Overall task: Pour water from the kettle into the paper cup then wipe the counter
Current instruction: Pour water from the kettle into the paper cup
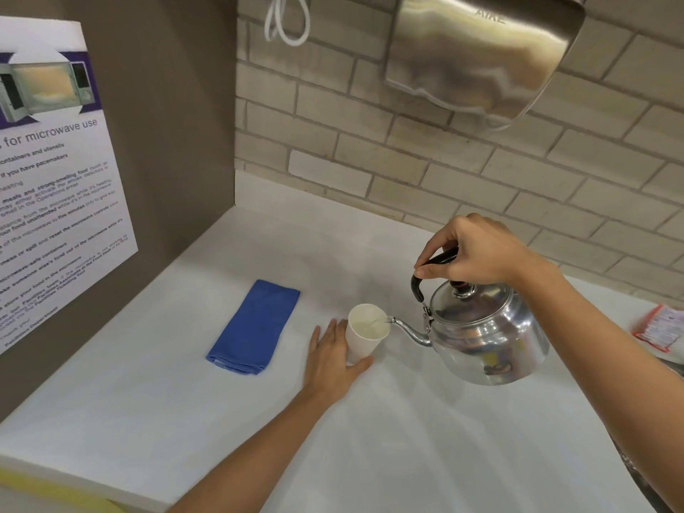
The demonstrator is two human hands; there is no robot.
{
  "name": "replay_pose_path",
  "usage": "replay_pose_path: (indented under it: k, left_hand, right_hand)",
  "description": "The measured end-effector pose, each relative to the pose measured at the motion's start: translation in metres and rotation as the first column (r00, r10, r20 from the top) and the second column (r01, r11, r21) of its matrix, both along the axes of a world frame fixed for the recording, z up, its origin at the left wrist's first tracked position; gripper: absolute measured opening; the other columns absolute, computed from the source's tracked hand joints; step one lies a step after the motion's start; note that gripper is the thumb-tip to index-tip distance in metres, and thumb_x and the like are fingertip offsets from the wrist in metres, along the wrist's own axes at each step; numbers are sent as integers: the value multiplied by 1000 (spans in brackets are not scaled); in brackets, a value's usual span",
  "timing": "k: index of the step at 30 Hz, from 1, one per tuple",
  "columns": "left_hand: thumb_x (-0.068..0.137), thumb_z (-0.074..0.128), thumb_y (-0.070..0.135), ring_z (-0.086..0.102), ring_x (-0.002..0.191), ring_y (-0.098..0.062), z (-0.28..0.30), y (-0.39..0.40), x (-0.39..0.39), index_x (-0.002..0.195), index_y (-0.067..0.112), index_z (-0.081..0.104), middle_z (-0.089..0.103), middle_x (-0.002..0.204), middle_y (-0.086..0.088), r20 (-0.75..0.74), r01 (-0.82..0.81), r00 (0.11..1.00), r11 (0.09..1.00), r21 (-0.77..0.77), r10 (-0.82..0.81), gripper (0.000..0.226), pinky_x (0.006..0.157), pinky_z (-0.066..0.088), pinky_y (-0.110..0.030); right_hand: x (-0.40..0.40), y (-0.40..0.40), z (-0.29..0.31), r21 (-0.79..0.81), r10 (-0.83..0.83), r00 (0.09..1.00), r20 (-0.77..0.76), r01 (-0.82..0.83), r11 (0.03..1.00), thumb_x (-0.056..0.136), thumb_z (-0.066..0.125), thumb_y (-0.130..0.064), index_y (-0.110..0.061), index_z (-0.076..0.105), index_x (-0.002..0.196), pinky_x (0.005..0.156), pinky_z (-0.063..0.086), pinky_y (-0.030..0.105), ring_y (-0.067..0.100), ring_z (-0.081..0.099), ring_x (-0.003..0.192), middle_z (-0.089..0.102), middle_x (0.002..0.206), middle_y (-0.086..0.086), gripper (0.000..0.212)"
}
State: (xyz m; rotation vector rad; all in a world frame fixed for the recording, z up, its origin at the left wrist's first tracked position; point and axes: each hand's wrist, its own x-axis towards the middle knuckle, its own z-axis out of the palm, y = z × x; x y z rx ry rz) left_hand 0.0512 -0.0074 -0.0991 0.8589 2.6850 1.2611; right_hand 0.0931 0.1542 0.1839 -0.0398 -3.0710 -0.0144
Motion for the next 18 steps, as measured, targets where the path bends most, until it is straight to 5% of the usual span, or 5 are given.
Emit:
replay_pose_path:
  k: [3,18]
  left_hand:
    - [87,59,57,23,149,-17,-1,0,0,146,7,34,41,154,-10,-1,-2,1000,1000,-1,2,82,124,1,-34]
    - [87,57,59,24,149,-18,-4,-1,-1,146,8,34,42,153,-10,-11,7,1000,1000,-9,-7,82,124,2,-35]
  right_hand:
    - [-1,0,1,4,-5,1000,4,5,1000,71,77,-58,-45,78,81,56,49,30,9,62,61,70,62,-10,17]
    - [-1,1,2,22,-12,1000,11,12,1000,70,77,-58,-48,76,79,52,45,29,8,59,56,67,57,-8,13]
